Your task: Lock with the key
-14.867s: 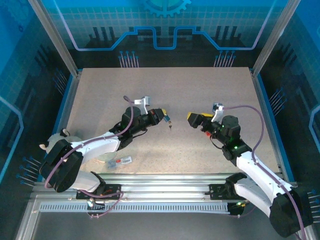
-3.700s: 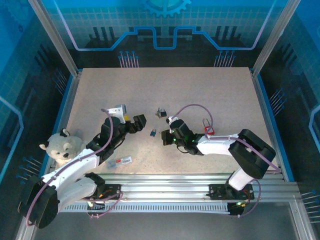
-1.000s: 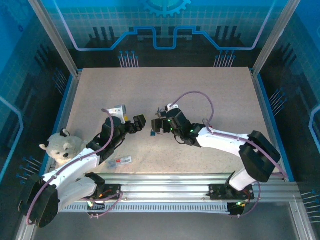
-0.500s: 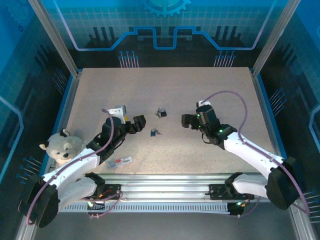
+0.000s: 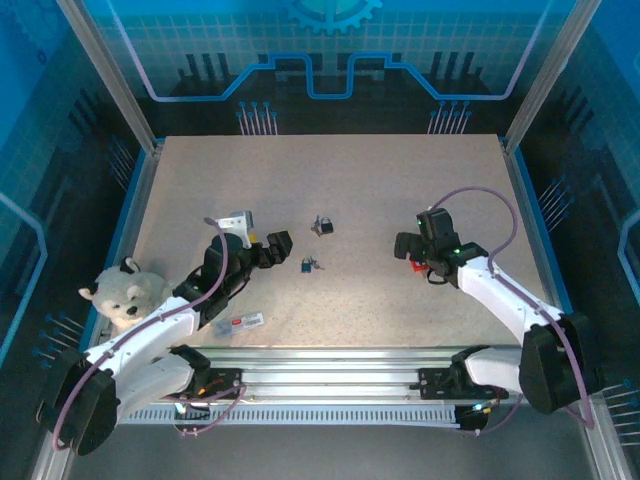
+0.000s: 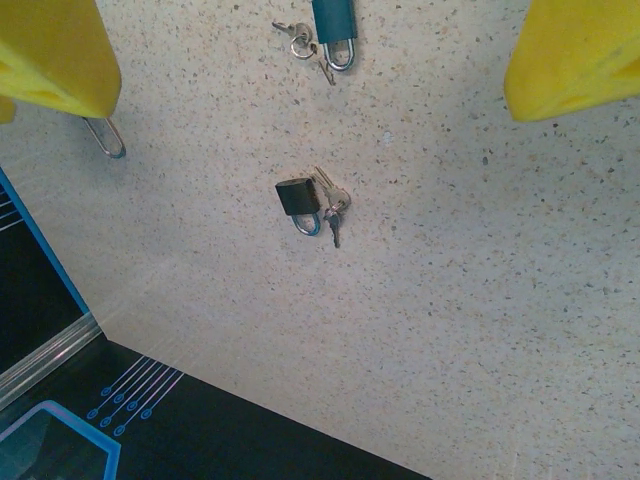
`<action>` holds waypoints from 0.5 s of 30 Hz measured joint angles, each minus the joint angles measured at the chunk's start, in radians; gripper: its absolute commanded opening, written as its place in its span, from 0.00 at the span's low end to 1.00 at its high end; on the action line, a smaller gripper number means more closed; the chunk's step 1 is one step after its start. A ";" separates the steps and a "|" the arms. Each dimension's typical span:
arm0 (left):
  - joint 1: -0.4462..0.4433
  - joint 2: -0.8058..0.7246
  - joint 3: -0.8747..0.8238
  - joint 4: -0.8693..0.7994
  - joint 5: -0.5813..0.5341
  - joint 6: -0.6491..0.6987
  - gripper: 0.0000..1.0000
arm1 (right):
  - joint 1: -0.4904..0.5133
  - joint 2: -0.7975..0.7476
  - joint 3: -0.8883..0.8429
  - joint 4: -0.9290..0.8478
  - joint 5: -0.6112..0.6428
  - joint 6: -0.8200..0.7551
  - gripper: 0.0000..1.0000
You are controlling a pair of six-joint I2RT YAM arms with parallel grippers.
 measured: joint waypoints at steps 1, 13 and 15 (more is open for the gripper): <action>0.000 0.001 0.000 0.000 0.000 0.000 0.99 | -0.003 0.014 0.000 -0.004 -0.004 0.000 1.00; 0.000 0.007 0.000 0.000 0.014 0.000 0.99 | -0.012 0.124 0.000 -0.019 -0.015 -0.007 0.90; 0.000 0.007 0.000 0.000 0.014 0.000 0.99 | -0.014 0.144 0.000 -0.018 -0.016 -0.010 0.88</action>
